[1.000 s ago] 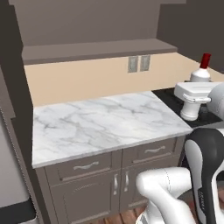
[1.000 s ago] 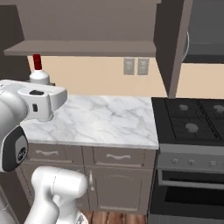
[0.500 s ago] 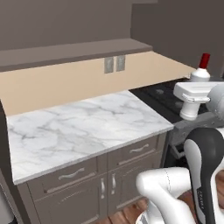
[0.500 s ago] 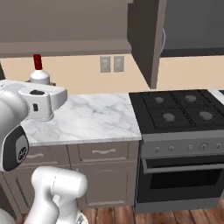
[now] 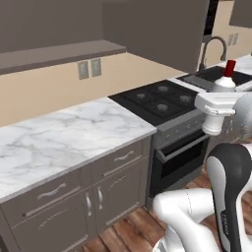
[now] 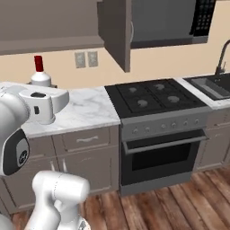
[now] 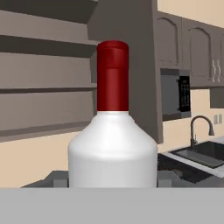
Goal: Open the cabinet directly in front. Then move the liquor and the mug to the dining counter with the candle on it.
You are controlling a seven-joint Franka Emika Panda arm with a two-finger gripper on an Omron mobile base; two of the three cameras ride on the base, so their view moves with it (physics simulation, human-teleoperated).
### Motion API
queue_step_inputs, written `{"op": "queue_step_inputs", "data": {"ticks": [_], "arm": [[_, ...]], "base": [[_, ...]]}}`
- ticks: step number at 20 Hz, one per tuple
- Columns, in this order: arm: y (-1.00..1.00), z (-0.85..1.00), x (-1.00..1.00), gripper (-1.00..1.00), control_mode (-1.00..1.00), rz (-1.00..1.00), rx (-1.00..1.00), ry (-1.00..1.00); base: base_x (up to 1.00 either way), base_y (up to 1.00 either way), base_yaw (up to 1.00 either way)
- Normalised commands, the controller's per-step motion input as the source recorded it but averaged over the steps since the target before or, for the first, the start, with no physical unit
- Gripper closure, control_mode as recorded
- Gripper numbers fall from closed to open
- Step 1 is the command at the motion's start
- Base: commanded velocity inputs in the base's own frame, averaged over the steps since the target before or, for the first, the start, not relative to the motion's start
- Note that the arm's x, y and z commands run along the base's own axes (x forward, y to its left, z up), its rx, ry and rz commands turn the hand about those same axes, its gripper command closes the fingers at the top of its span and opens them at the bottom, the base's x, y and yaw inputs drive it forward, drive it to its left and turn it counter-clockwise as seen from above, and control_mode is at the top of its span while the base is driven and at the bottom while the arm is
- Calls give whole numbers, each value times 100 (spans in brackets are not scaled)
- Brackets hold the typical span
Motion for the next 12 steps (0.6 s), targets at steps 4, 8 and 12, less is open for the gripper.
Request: {"op": "queue_step_inputs", "data": {"ticks": [4,8,12], "arm": [[0,0,0,100,100,0,0,0],[0,0,0,100,100,0,0,0],[0,0,0,100,100,0,0,0]], "base": [[-59,-14,-35],[-30,-7,-32],[-13,0,-24]]}}
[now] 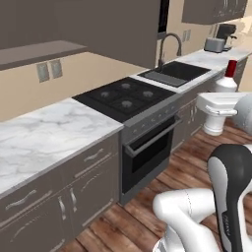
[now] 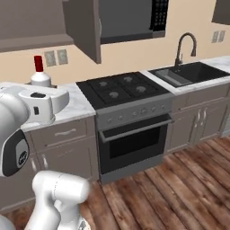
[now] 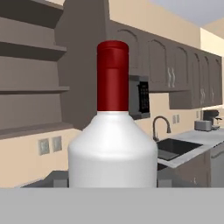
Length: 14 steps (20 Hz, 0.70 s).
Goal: Open the cabinet directly in front. Then move the liquor and the mug to the dining counter with the candle on it.
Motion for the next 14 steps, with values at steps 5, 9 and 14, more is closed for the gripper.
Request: {"op": "queue_step_inputs", "data": {"ticks": [5,9,14], "arm": [[0,0,0,100,100,0,0,0],[0,0,0,100,100,0,0,0],[0,0,0,100,100,0,0,0]], "base": [[-15,0,-24],[-20,0,-27],[-29,-7,-32]]}}
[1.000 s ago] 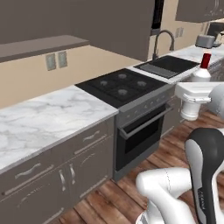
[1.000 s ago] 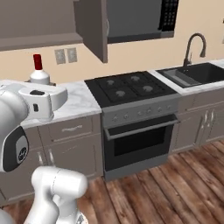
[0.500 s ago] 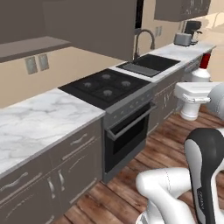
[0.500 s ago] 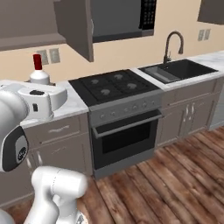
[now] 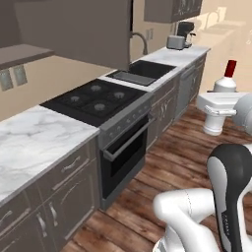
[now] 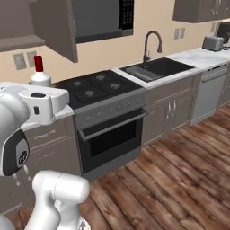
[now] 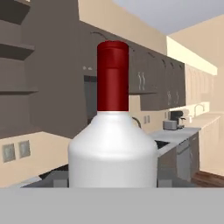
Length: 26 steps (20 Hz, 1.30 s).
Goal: Open the cabinet directly in front. Then move the liquor and the mug to the dining counter with the candle on it.
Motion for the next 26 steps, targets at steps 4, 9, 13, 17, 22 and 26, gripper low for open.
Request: {"op": "queue_step_inputs", "data": {"ticks": [4,9,13,17,22,26], "arm": [[0,0,0,100,100,0,0,0],[0,0,0,100,100,0,0,0],[0,0,0,100,100,0,0,0],[0,0,0,100,100,0,0,0],[0,0,0,100,100,0,0,0],[0,0,0,100,100,0,0,0]], "base": [[-33,-11,-36],[-34,-10,-38],[-32,-8,-39],[-30,-9,-40],[-28,-6,-40],[-23,-5,-41]]}}
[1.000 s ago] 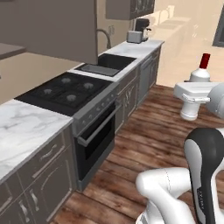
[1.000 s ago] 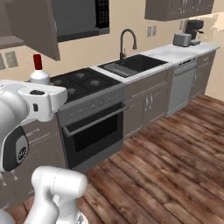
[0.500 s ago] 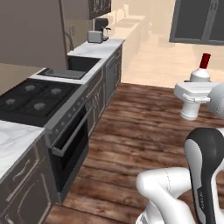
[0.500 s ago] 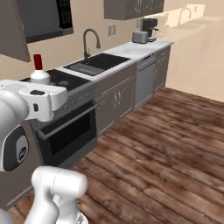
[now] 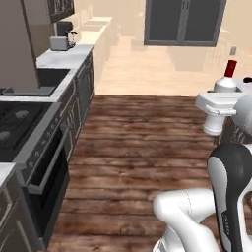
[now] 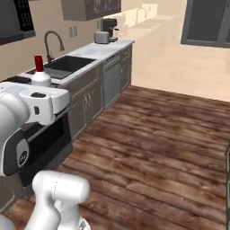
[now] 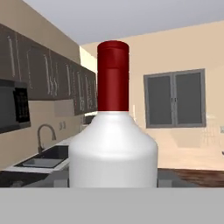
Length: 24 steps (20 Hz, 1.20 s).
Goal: Open the cabinet directly in front. Then move the liquor and the mug to the dining counter with the candle on it.
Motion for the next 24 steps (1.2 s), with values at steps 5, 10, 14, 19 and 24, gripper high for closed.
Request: {"op": "queue_step_inputs", "data": {"ticks": [5,10,14,19,24], "arm": [[0,0,0,100,100,0,0,0],[0,0,0,100,100,0,0,0],[0,0,0,100,100,0,0,0],[0,0,0,100,100,0,0,0],[0,0,0,100,100,0,0,0]], "base": [[-20,-5,-41],[-17,-12,-38],[-17,-18,-36],[-15,-22,-33],[-5,-19,-35]]}}
